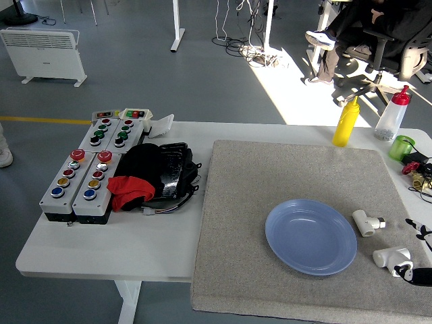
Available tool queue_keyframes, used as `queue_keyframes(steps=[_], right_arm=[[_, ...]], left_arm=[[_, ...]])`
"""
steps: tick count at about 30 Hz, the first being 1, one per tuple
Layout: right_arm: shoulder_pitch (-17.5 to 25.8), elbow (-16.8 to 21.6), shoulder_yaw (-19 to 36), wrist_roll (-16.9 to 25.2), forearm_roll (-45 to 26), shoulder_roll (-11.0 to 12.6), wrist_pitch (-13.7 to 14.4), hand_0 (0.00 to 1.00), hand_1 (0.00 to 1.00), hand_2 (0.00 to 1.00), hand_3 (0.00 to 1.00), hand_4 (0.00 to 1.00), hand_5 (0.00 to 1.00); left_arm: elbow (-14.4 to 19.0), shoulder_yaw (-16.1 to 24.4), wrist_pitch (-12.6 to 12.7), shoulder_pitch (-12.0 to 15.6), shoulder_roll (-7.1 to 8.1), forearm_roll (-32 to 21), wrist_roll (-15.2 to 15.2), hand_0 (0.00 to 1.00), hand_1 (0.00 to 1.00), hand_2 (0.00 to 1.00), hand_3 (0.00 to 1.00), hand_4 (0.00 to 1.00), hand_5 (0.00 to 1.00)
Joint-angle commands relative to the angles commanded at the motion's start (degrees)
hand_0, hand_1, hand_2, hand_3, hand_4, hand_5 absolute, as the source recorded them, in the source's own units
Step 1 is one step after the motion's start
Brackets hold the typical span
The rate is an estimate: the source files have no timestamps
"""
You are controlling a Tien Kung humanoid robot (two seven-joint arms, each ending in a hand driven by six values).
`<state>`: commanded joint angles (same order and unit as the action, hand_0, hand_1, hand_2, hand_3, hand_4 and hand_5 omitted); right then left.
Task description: Pick pipe place plate twice
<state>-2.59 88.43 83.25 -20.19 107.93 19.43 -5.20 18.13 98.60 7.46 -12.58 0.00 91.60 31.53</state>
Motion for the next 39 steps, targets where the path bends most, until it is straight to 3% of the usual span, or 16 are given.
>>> queue_keyframes(steps=[20,21,26,27,32,33,38,39], right_arm=[[-2.1,-2.1,-3.5,-1.7,-2.2,0.4,-1.4,0.998,0.934,0.998,0.949,0.810,0.214],[-2.1,-2.3,-3.7,-1.9,-2.3,0.4,-1.4,0.960,0.880,0.975,0.895,0.798,0.222],[-2.6,-3.6,-4.6,-1.9,-2.0,0.1,-0.5,0.960,0.880,0.975,0.895,0.798,0.222],[-2.7,-3.8,-4.6,-1.8,-1.9,0.1,-0.5,0.803,0.763,0.821,0.790,0.743,0.186],[-3.0,-4.4,-4.7,-1.9,-1.6,0.0,-0.3,0.803,0.763,0.821,0.790,0.743,0.186],[-3.0,-4.5,-4.6,-1.9,-1.7,0.1,-0.1,0.682,0.675,0.704,0.743,0.690,0.165],[-3.2,-4.7,-4.5,-2.0,-2.1,0.0,0.3,0.682,0.675,0.704,0.743,0.690,0.165],[-3.2,-4.8,-4.5,-2.0,-2.2,0.0,0.4,0.520,0.571,0.609,0.705,0.589,0.137]], left_arm=[[0.0,0.1,-0.1,-0.1,0.00,0.4,0.5,0.673,0.664,0.690,0.630,0.340,0.998],[0.0,0.1,-0.1,-0.1,0.00,0.4,0.5,0.673,0.664,0.689,0.630,0.340,0.998],[0.1,0.0,0.0,-0.1,0.00,0.3,0.6,0.673,0.664,0.689,0.630,0.340,0.998],[0.1,0.0,0.0,-0.1,0.00,0.3,0.6,0.674,0.665,0.690,0.630,0.340,0.998],[0.1,-0.1,0.0,-0.1,0.00,0.4,0.6,0.674,0.665,0.690,0.630,0.340,0.998],[0.1,-0.1,0.0,-0.1,0.00,0.3,0.6,0.673,0.664,0.689,0.630,0.340,0.998],[0.1,0.0,0.0,-0.1,0.00,0.5,0.7,0.673,0.664,0.689,0.630,0.340,0.998],[0.1,0.0,0.0,-0.1,0.00,0.5,0.7,0.673,0.664,0.689,0.630,0.340,0.998]])
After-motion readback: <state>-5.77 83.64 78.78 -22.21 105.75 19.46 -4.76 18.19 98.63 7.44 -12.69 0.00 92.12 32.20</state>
